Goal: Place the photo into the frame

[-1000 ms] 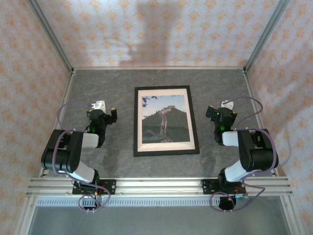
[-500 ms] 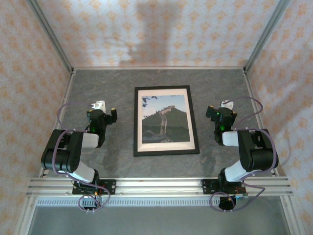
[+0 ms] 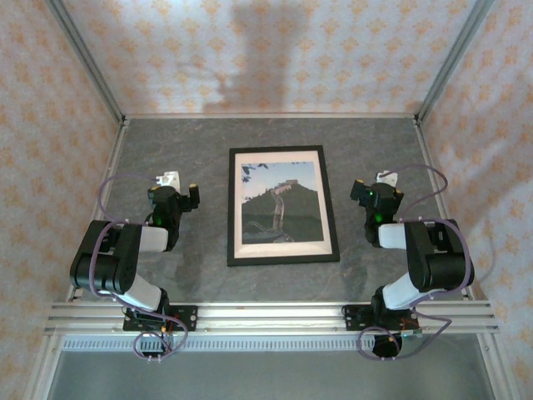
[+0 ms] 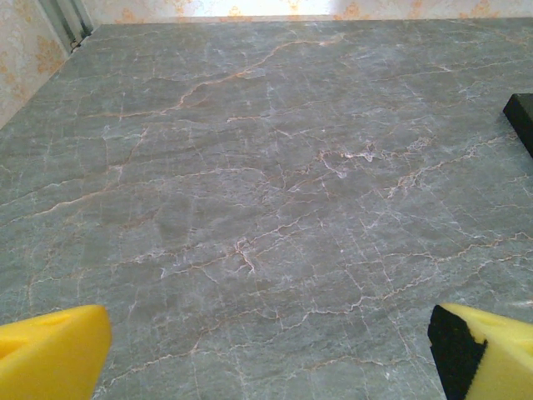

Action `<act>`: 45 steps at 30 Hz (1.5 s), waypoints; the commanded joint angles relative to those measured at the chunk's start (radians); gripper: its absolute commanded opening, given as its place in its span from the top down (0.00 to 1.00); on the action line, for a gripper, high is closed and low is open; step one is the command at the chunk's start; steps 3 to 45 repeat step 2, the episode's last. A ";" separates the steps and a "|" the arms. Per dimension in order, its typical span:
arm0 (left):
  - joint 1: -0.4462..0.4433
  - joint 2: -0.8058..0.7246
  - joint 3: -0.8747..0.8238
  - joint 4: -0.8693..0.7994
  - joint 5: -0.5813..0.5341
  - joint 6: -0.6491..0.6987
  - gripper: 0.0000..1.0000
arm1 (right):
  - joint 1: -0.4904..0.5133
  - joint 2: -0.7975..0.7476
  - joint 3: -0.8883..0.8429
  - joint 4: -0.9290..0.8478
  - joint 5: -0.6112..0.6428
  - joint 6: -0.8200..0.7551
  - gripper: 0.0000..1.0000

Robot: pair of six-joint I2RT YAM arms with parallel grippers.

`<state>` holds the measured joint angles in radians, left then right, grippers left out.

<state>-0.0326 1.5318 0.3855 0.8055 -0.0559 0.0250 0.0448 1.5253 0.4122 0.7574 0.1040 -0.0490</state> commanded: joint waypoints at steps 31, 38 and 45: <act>-0.010 -0.005 0.014 0.042 -0.004 0.009 0.00 | -0.003 -0.003 -0.001 0.037 0.008 0.013 0.01; -0.010 -0.005 0.014 0.042 -0.004 0.009 0.00 | -0.003 -0.003 -0.001 0.037 0.008 0.013 0.01; -0.010 -0.005 0.014 0.042 -0.004 0.009 0.00 | -0.003 -0.003 -0.001 0.037 0.008 0.013 0.01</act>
